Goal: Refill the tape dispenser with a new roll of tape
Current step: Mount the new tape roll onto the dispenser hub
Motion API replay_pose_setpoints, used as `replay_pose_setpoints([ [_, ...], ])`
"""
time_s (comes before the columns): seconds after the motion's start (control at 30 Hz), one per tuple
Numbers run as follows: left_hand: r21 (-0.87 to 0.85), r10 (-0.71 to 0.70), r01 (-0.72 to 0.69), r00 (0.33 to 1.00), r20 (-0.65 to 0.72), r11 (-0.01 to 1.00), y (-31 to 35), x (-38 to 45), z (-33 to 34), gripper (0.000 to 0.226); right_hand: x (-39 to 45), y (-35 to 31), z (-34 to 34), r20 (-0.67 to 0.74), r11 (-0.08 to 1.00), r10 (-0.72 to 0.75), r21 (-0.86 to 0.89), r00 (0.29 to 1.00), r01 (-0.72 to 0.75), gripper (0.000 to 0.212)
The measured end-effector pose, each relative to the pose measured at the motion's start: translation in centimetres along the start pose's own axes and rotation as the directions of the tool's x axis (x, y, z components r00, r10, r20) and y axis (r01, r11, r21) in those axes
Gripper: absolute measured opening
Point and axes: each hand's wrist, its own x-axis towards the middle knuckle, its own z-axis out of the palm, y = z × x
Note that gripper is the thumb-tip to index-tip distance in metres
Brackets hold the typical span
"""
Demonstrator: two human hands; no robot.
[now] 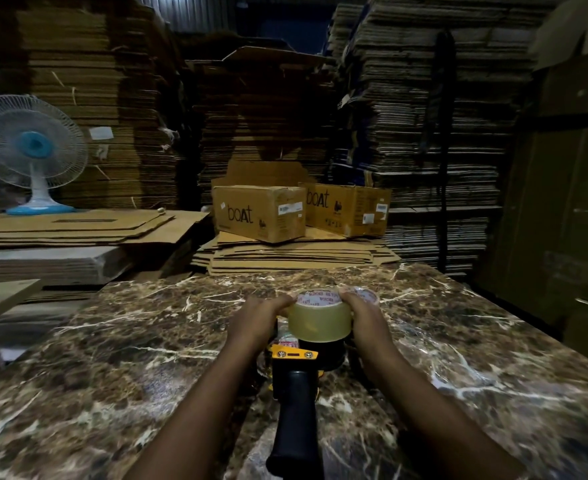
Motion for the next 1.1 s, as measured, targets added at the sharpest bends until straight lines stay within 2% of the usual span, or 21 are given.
replay_pose_setpoints([
  [0.07, -0.039, -0.021, 0.023, 0.999, 0.034, 0.999, 0.8, -0.7, -0.4, 0.061, 0.1, 0.3, -0.2, 0.025, 1.000, -0.022, 0.011, 0.999, 0.022, 0.039],
  [0.13, -0.061, -0.016, 0.022, 0.996, 0.092, 0.998, 1.5, -1.4, -0.7, 0.034, 0.0, 0.5, -0.3, 0.066, 0.999, -0.037, 0.017, 0.997, 0.036, 0.048],
  [0.17, -0.069, -0.010, 0.018, 0.993, 0.115, 0.997, 1.7, -1.5, -0.8, 0.022, -0.2, 0.5, -0.4, 0.072, 0.999, -0.038, 0.014, 0.997, 0.037, 0.045],
  [0.23, -0.093, -0.006, 0.018, 0.991, 0.133, 0.995, 1.9, -1.6, -1.0, 0.017, -0.6, 0.5, -0.4, 0.082, 0.999, -0.038, 0.007, 0.996, 0.037, 0.033],
  [0.33, -0.113, -0.023, 0.038, 0.991, 0.133, 0.993, 2.2, -1.8, -1.1, 0.016, -0.7, 0.6, -0.4, 0.084, 0.999, -0.051, 0.006, 0.995, 0.050, 0.030],
  [0.47, -0.082, -0.046, 0.060, 0.987, 0.155, 0.995, 2.5, -1.8, -1.3, 0.013, -0.5, 0.8, -0.2, 0.101, 0.996, -0.092, 0.006, 0.991, 0.092, 0.039],
  [0.6, -0.066, -0.066, 0.078, 0.983, 0.170, 0.995, 2.6, -1.5, -1.2, 0.013, -0.7, 0.6, -0.2, 0.086, 0.991, -0.107, -0.070, 0.991, 0.113, 0.039],
  [0.73, -0.052, -0.106, 0.114, 0.986, 0.130, 0.992, 2.4, -1.3, -1.0, 0.014, -0.7, 0.6, 0.0, 0.079, 0.992, -0.083, -0.088, 0.993, 0.090, 0.064],
  [0.83, -0.049, -0.110, 0.117, 0.986, 0.122, 0.992, 2.3, -1.3, -1.0, 0.018, -0.7, 0.6, -0.2, 0.075, 0.992, -0.080, -0.096, 0.994, 0.087, 0.057],
  [0.9, -0.048, -0.103, 0.109, 0.988, 0.116, 0.993, 2.4, -1.4, -0.9, 0.030, -0.8, 0.6, -0.4, 0.061, 0.991, -0.090, -0.095, 0.994, 0.096, 0.052],
  [0.97, -0.028, -0.091, 0.095, 0.990, 0.109, 0.995, 2.7, -1.5, -0.7, 0.039, -0.7, 0.8, -0.6, 0.049, 0.990, -0.102, -0.093, 0.994, 0.106, 0.056],
  [1.1, 0.021, -0.049, 0.046, 0.992, 0.116, 0.999, 3.1, -1.8, -0.3, 0.038, -0.4, 1.4, -0.9, 0.018, 0.989, -0.085, -0.119, 0.996, 0.087, 0.067],
])
